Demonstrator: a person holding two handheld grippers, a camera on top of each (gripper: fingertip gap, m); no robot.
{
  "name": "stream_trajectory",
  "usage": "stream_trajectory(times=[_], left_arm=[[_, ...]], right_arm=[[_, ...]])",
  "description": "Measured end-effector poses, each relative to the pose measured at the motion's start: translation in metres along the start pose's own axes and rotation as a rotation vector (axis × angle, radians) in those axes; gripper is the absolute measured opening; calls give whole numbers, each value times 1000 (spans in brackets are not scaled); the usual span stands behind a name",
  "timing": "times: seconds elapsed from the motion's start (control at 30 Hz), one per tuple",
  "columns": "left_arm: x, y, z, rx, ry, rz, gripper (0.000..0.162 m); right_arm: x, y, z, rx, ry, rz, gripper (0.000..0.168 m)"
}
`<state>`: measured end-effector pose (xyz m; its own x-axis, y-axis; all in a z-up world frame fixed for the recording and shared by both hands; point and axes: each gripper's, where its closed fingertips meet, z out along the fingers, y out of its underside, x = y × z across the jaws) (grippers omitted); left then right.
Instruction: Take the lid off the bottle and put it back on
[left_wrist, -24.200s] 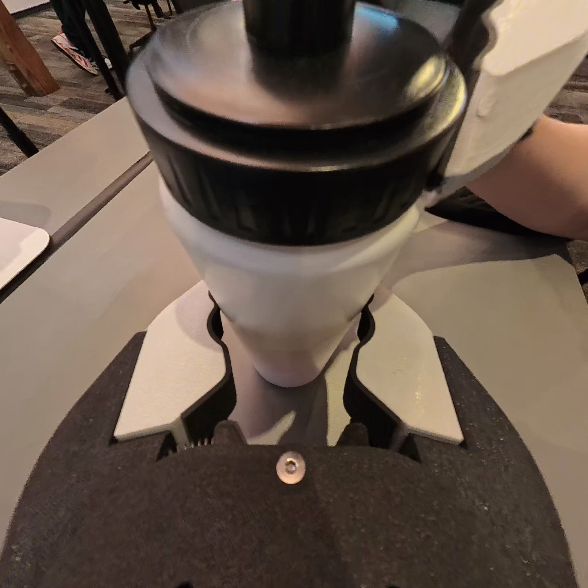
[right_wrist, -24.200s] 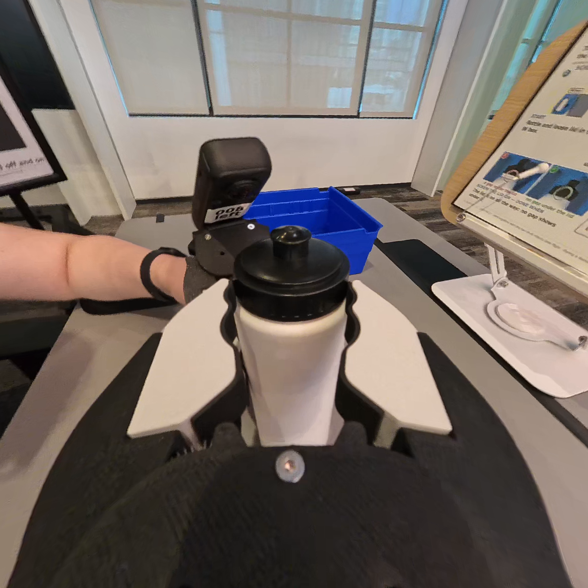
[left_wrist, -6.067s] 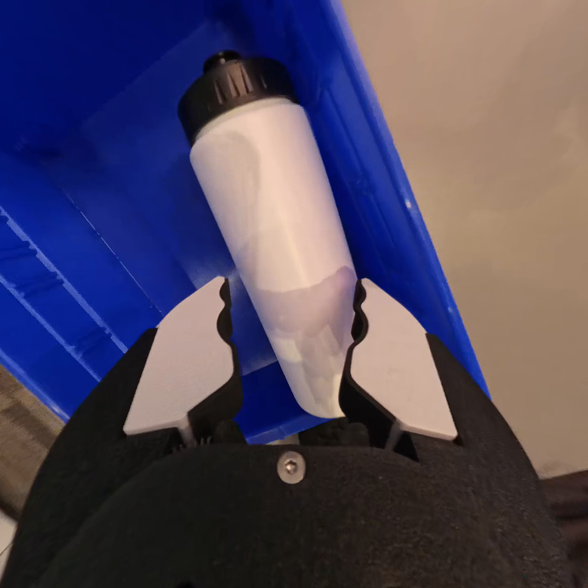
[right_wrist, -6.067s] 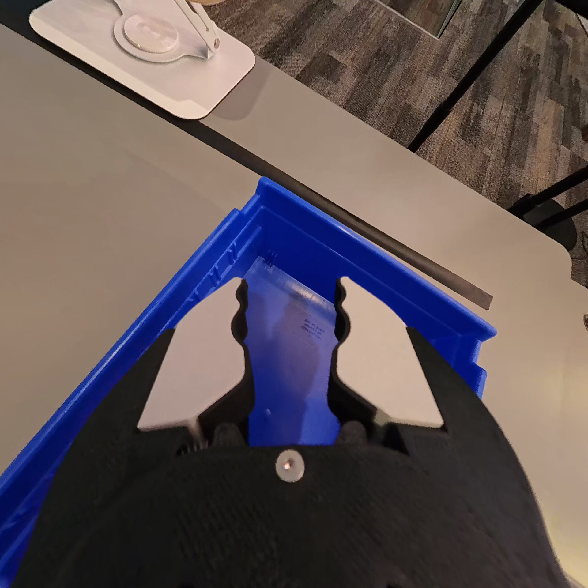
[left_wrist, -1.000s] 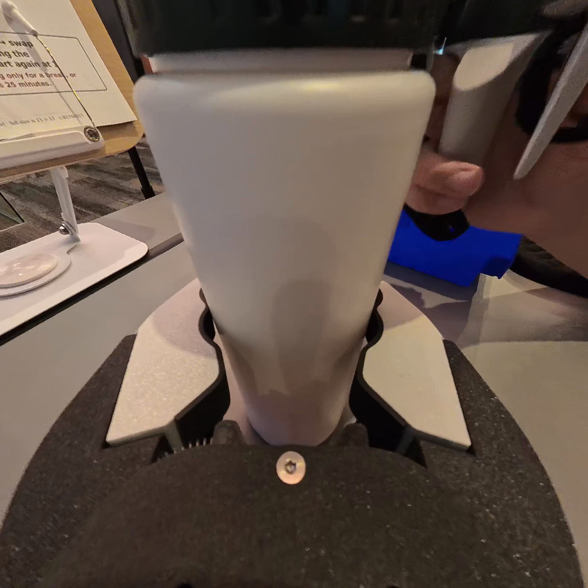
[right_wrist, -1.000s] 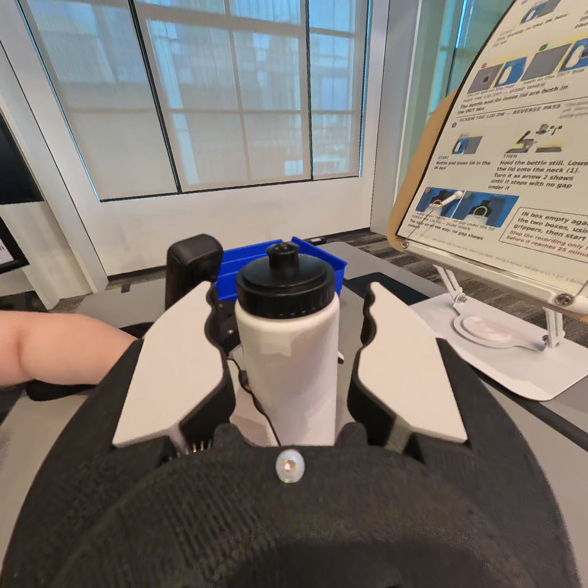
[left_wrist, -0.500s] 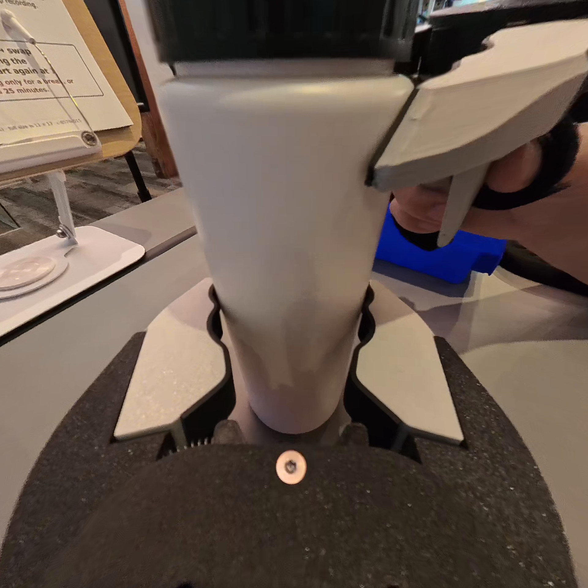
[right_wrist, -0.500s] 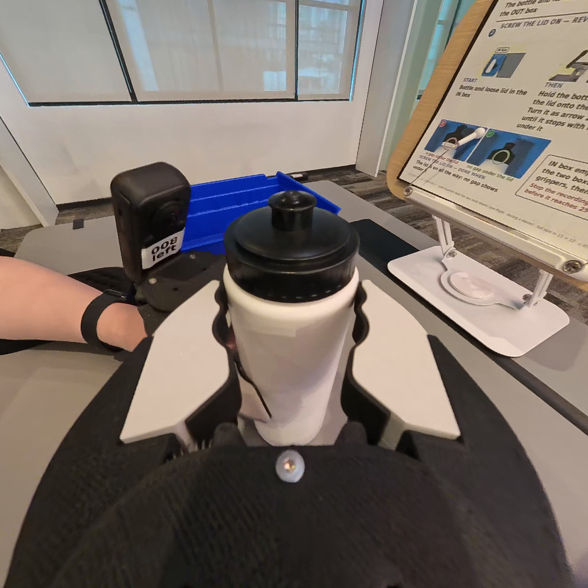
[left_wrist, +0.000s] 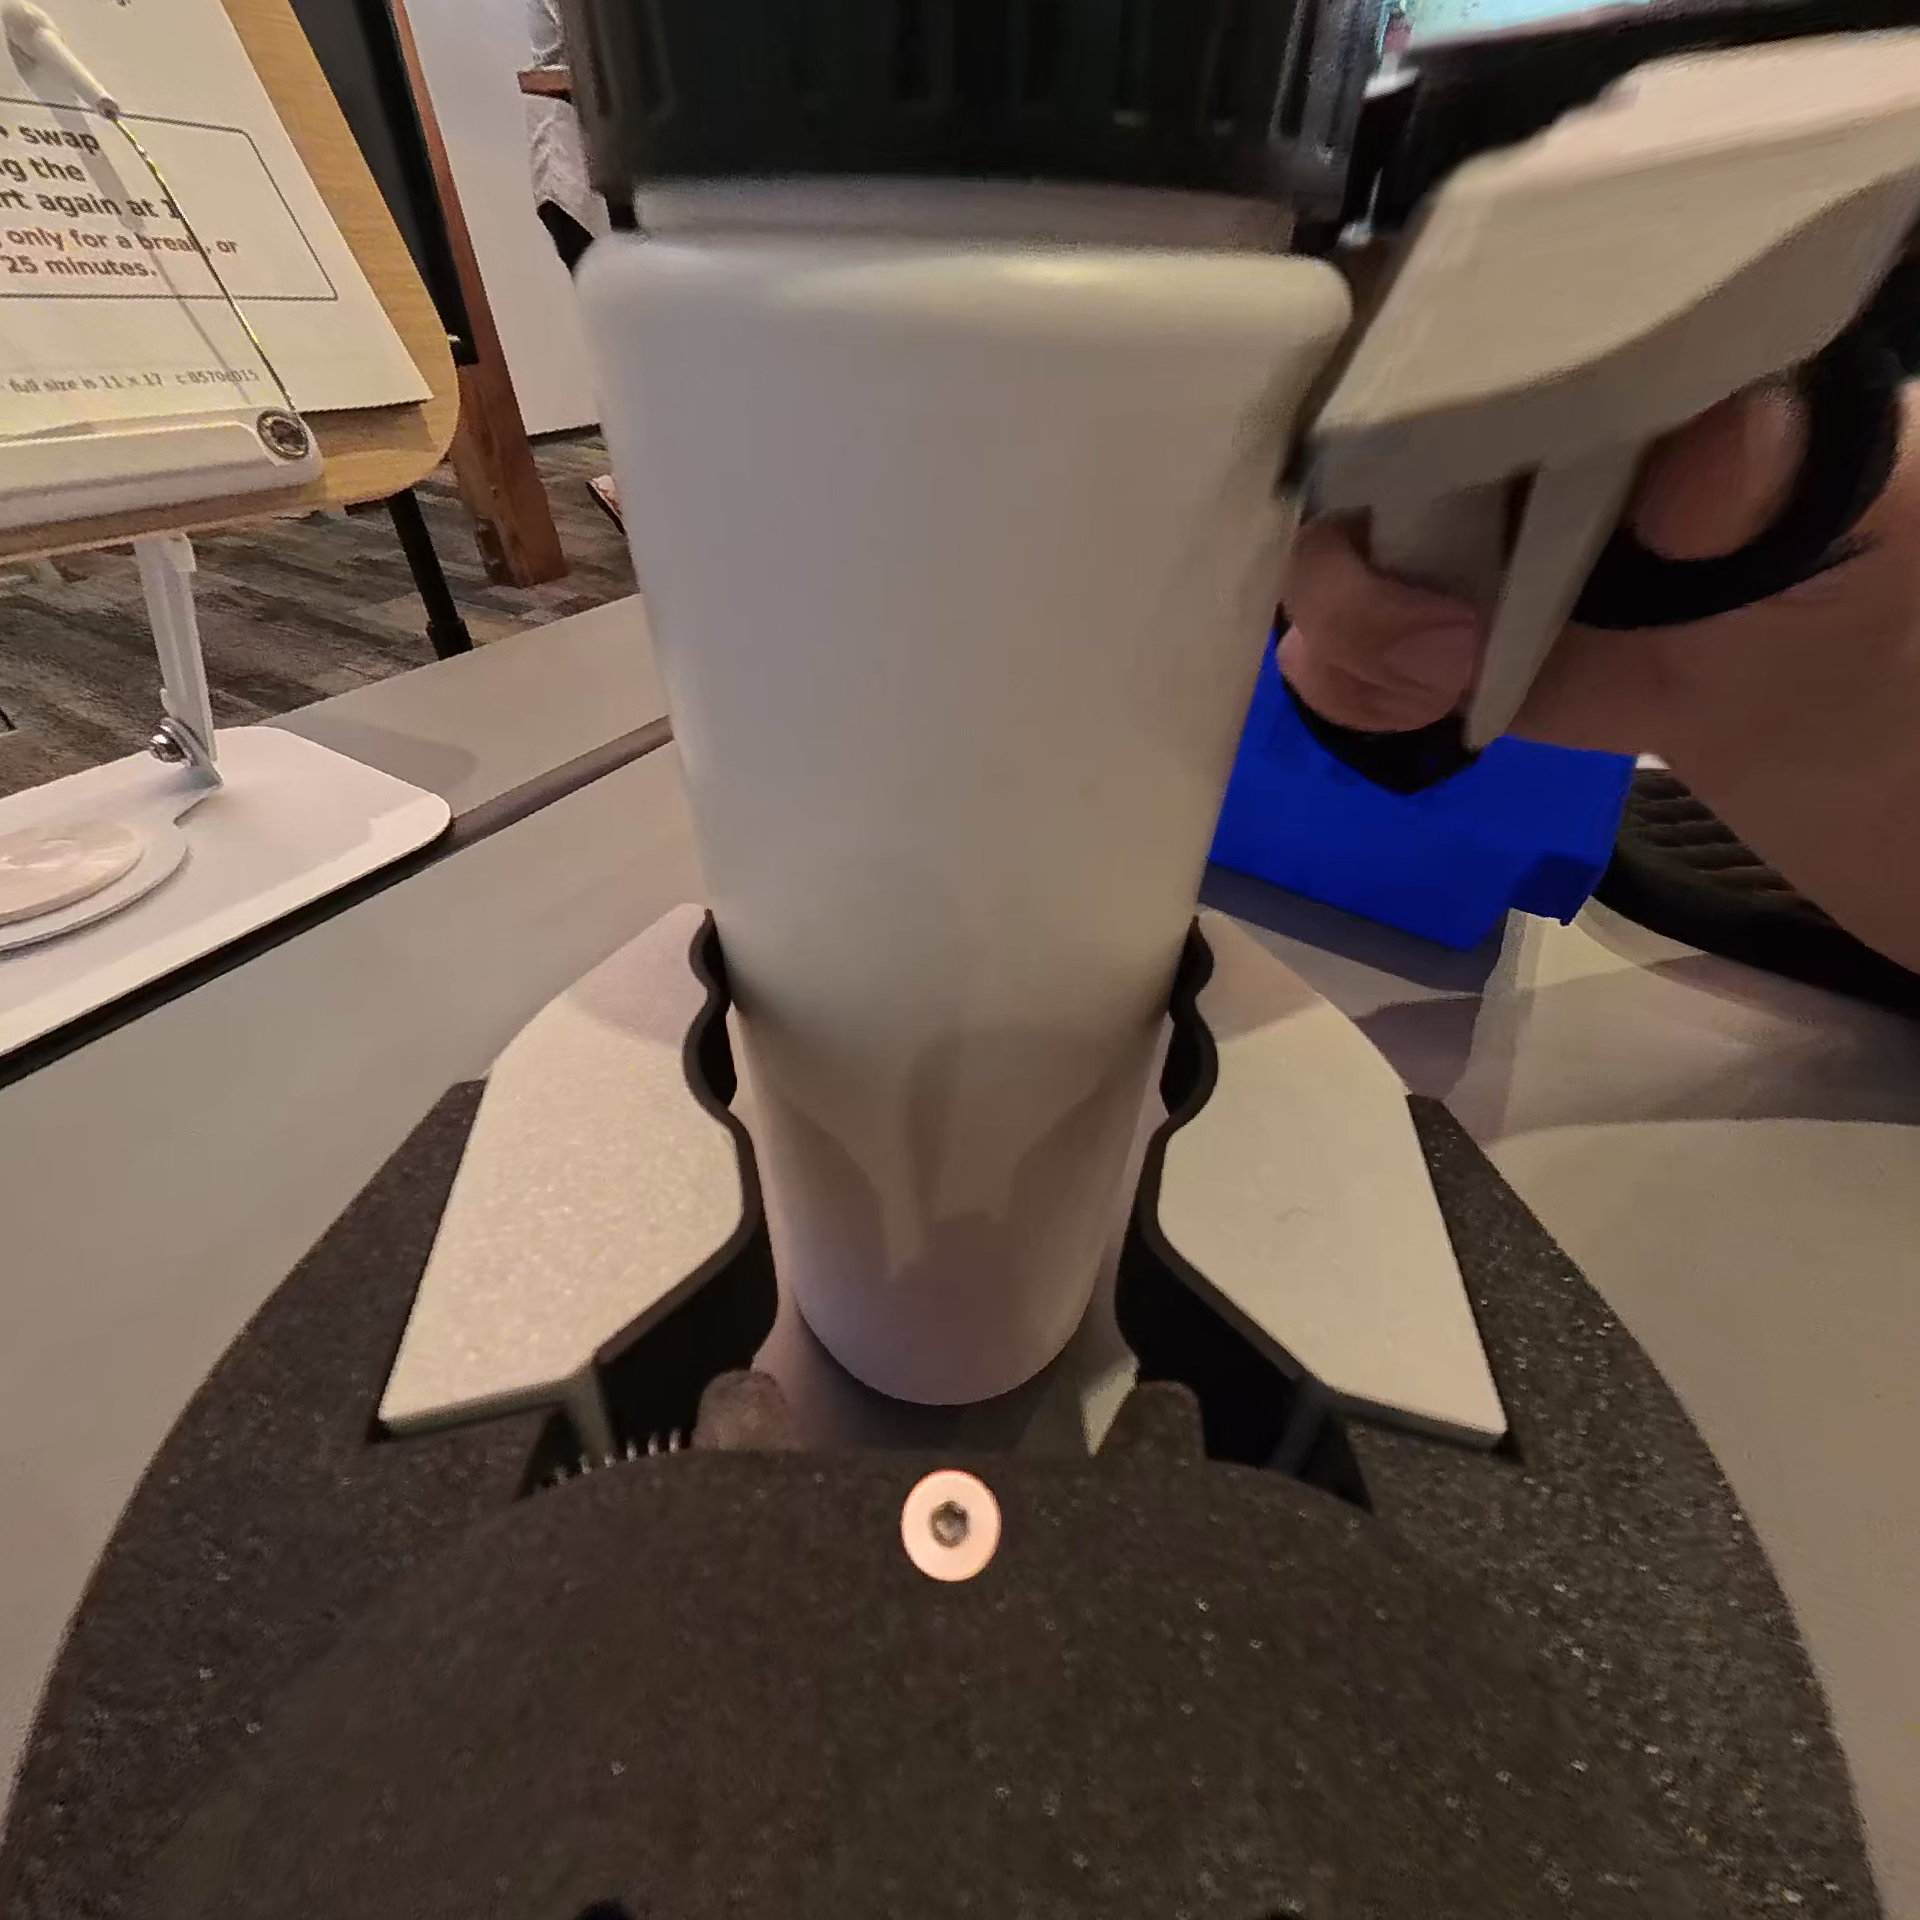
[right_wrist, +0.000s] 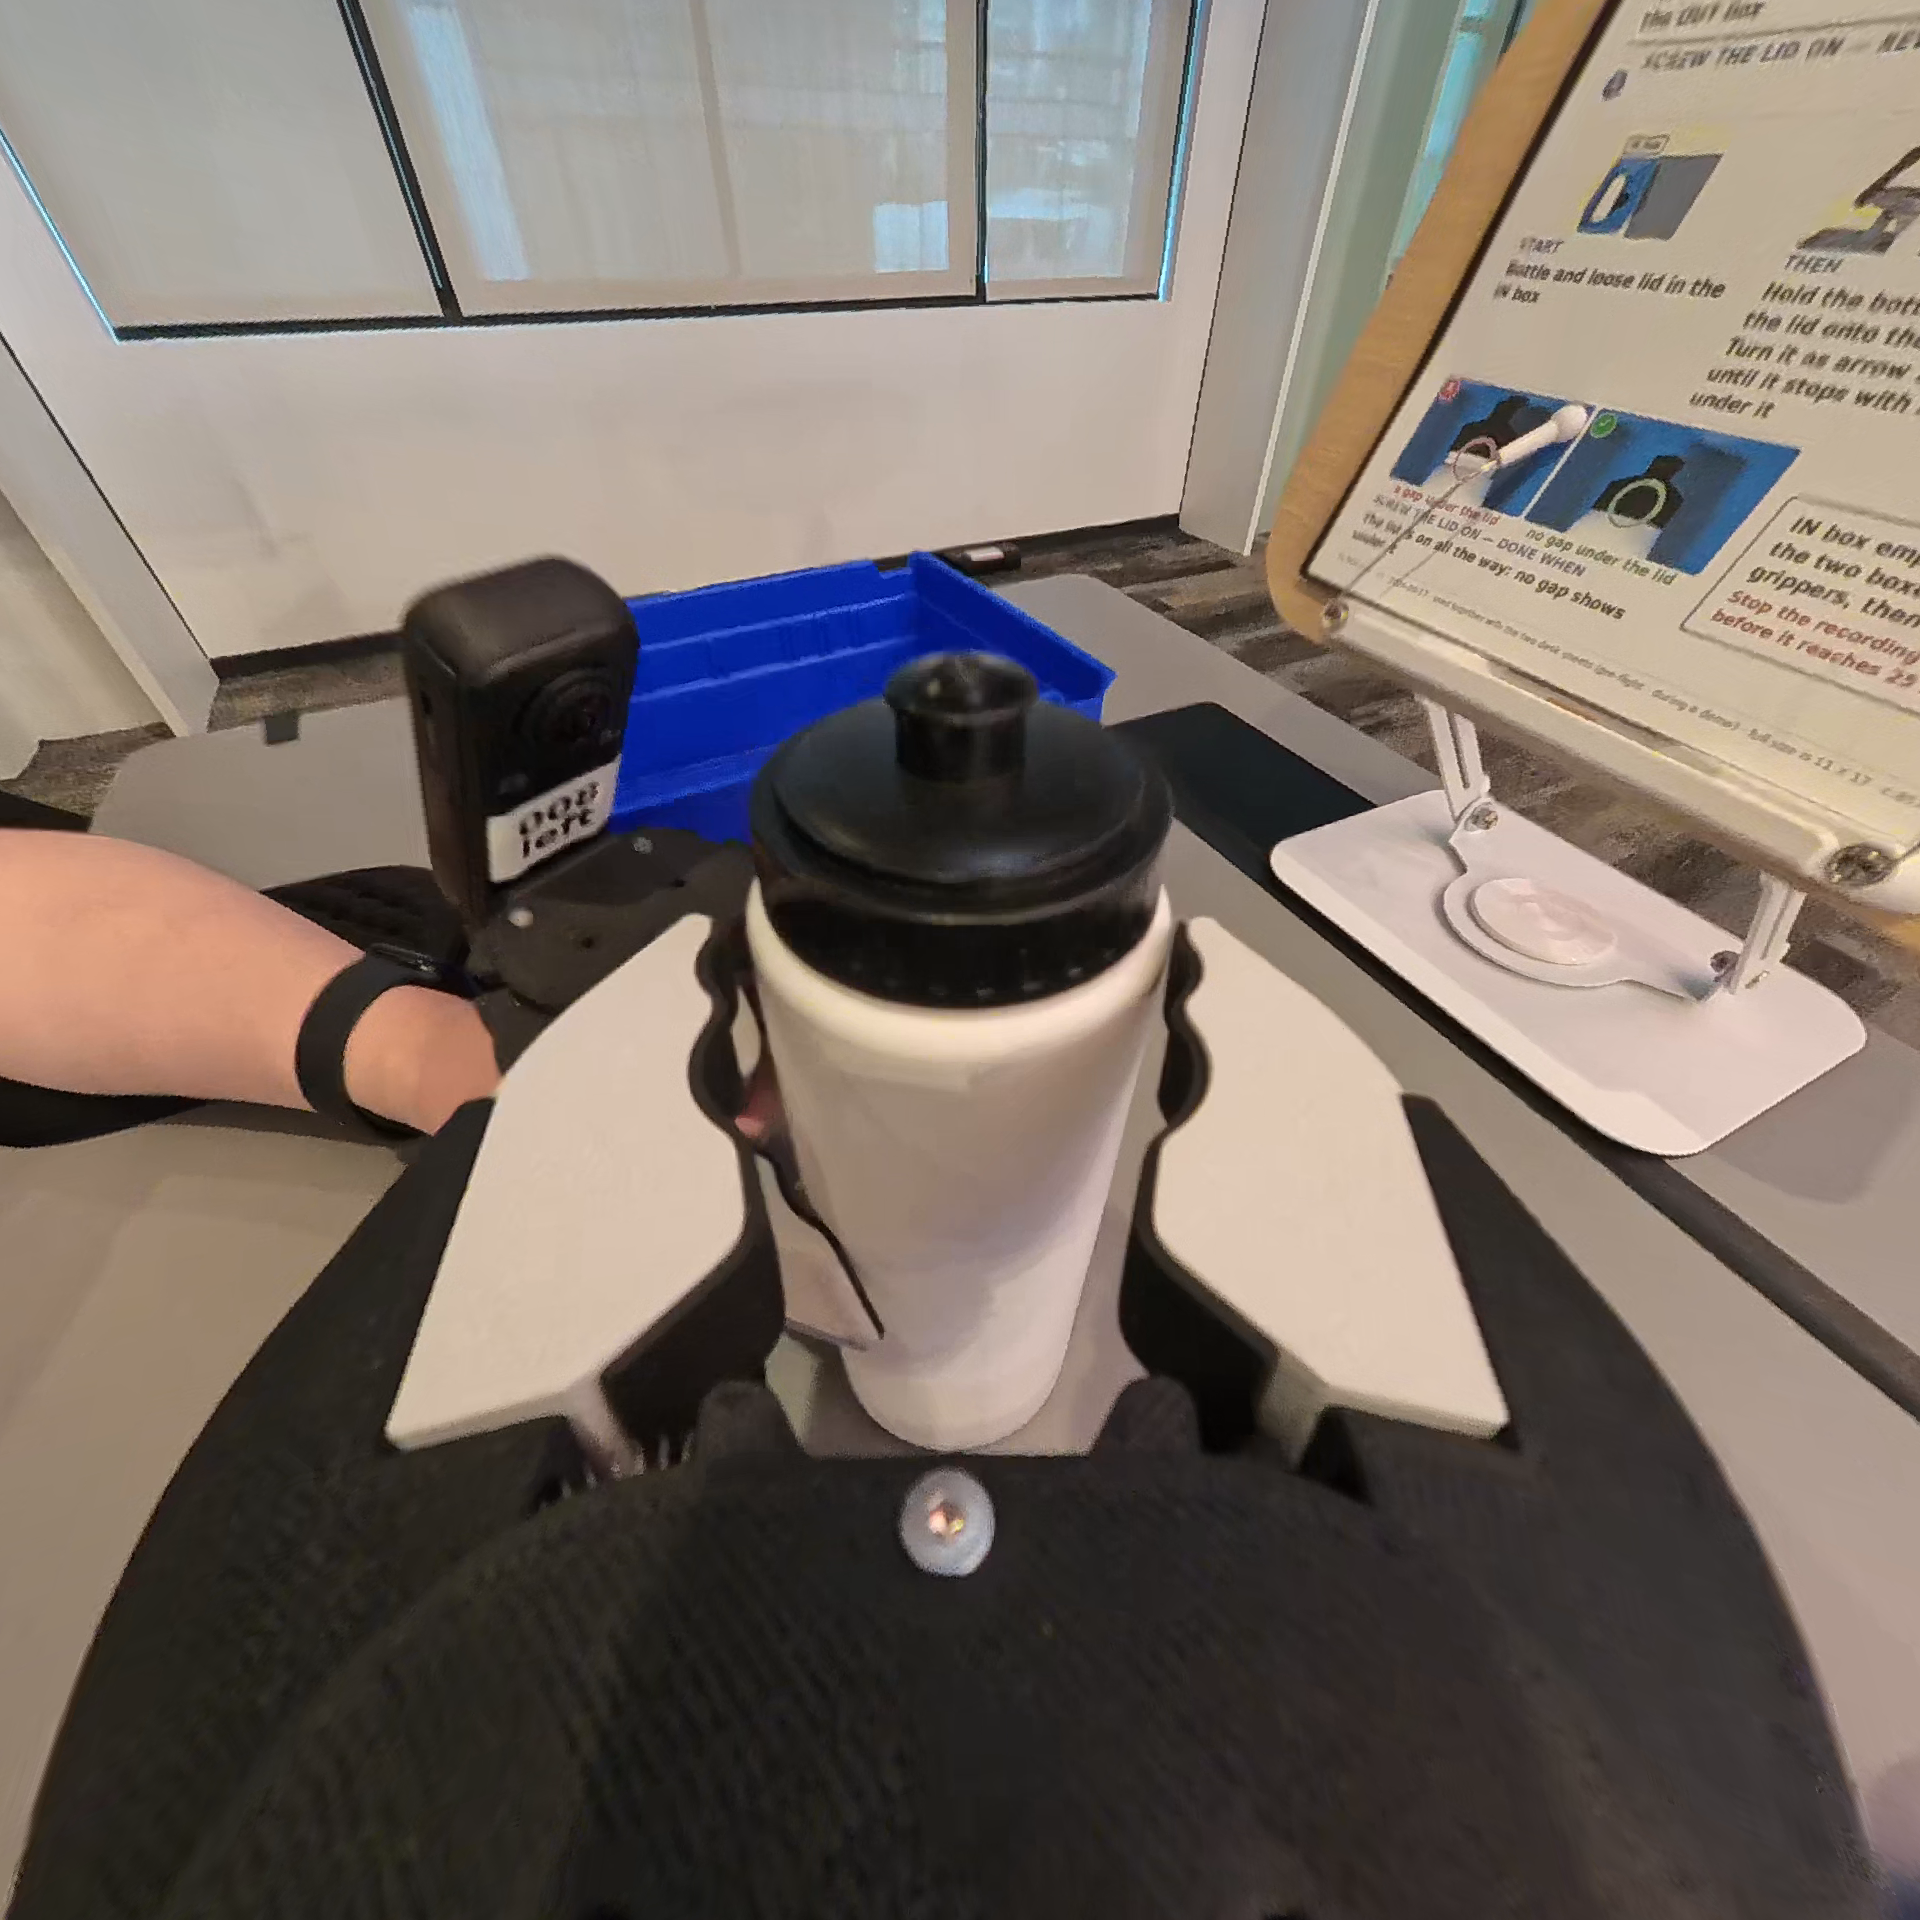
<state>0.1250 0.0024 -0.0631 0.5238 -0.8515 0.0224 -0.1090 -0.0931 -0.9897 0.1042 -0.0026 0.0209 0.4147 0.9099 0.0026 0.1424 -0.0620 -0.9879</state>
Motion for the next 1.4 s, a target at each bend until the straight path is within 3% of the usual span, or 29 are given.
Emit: stream_trajectory(times=[0.13, 0.33, 0.5, 1.4], left_arm=[[-1, 0, 1, 2, -26, -4, 82], [-2, 0, 2, -14, -97, -5, 82], [1, 1, 5, -26, -120, 0, 82], [2, 2, 7, -67, -70, 18, 80]], right_arm=[[1, -23, -13, 28, 78, 59, 83], [9, -21, -10, -36, 275, -30, 82], [5, -15, -1, -54, 211, 49, 72], [7, -13, -7, -60, 111, -11, 70]])
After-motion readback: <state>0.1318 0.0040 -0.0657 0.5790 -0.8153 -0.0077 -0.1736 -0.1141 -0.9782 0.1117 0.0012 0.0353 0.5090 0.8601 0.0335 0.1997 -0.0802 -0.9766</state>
